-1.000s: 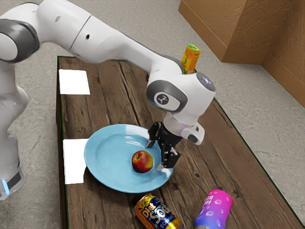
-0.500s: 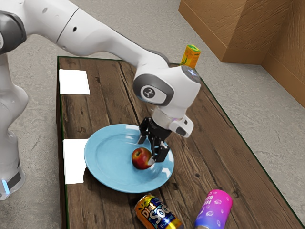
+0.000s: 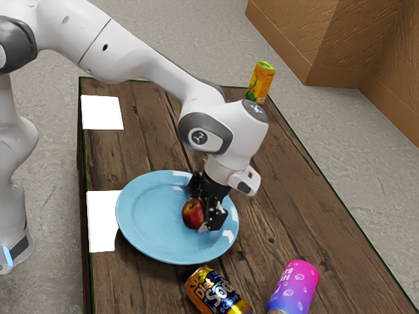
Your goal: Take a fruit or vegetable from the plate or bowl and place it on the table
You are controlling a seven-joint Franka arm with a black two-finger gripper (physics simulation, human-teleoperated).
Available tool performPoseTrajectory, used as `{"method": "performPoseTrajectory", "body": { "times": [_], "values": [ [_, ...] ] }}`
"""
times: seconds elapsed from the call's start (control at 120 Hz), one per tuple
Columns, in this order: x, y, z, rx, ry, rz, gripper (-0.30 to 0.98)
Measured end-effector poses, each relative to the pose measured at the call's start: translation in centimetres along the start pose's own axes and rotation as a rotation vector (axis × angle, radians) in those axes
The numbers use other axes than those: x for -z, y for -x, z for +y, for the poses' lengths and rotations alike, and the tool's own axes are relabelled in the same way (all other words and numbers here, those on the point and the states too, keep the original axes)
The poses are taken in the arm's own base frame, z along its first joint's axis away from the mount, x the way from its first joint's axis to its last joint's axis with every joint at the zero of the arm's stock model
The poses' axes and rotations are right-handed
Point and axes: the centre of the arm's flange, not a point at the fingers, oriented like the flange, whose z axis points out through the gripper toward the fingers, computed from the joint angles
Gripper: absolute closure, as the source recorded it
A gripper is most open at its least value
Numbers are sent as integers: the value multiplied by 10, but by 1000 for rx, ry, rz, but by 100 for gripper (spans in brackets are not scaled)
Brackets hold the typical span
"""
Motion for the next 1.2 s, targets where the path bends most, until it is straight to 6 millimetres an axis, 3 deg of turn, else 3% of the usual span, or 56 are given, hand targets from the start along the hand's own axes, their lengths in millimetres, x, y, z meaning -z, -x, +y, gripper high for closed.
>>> {"method": "performPoseTrajectory", "body": {
  "times": [0.192,0.267,0.417,0.592,0.708,0.725,0.875,0.958,1.042,1.1,1.2],
  "values": [
    [14,0,-5,14,-3,44,34],
    [39,3,-16,29,22,91,35],
    [82,-31,-120,224,52,173,35],
    [84,-53,-229,424,75,171,35],
    [87,-59,-280,503,87,178,35],
    [88,-59,-283,506,88,179,29],
    [102,-60,-291,499,100,208,10],
    [128,-67,-289,491,103,262,5],
    [181,-81,-256,510,132,382,3],
    [223,-84,-215,551,173,455,2],
    [271,-60,-141,661,242,441,1]
  ]
}}
